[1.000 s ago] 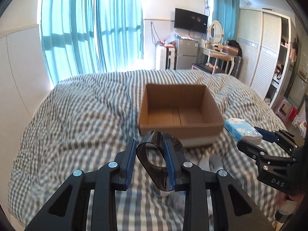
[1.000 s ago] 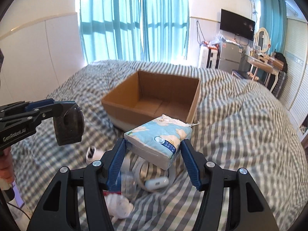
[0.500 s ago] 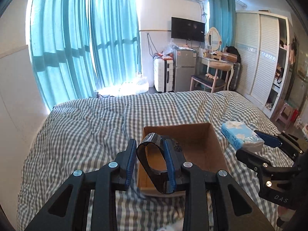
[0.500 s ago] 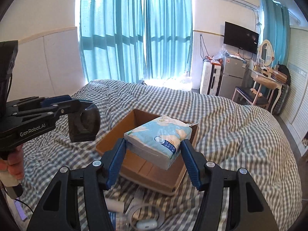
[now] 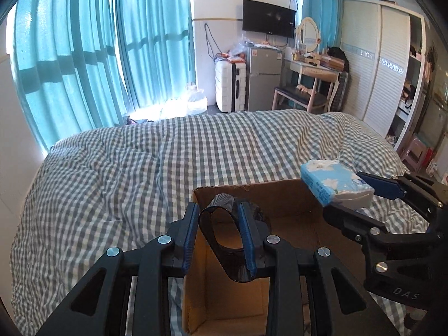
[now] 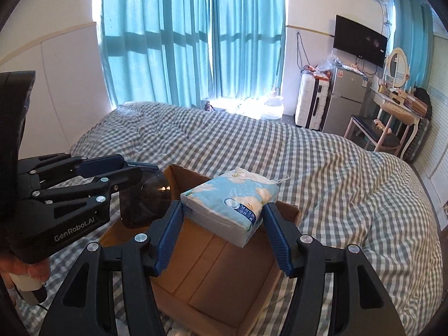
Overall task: Organize objects
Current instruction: 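Carry both items over the cardboard box and open both tools to drop them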
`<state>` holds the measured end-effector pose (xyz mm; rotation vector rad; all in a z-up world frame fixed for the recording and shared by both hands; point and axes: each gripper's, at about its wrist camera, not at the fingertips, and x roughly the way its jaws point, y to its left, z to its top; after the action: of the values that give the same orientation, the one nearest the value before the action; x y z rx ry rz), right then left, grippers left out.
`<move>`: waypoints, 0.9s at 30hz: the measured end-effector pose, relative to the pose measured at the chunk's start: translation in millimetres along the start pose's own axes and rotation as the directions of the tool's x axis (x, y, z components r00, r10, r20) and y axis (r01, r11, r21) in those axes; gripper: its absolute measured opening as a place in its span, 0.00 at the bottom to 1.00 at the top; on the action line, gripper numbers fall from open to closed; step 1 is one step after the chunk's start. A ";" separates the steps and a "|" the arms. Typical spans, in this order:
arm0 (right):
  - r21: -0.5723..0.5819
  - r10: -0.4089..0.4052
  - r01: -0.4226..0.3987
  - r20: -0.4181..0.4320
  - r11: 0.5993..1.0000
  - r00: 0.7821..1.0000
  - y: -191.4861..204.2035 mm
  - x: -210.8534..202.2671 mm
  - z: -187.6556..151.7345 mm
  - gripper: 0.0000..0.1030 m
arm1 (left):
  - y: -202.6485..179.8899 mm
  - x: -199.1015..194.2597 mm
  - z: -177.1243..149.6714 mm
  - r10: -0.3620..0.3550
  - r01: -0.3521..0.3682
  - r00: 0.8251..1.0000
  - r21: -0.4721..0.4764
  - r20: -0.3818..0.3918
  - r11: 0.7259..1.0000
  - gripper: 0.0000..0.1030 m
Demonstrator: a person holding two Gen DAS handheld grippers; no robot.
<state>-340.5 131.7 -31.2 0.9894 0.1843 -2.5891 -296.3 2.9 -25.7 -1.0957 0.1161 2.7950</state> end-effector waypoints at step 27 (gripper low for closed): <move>0.091 0.084 -0.081 -0.029 0.993 0.996 -32.0 21.4 -41.0 0.64 | -20.6 57.0 -31.8 -0.021 0.030 0.989 0.060 -0.143 0.998 0.52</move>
<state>-341.9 165.3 -76.2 1.0492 0.0349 -2.5267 -313.2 25.0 -88.2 -1.2715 0.2008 2.6697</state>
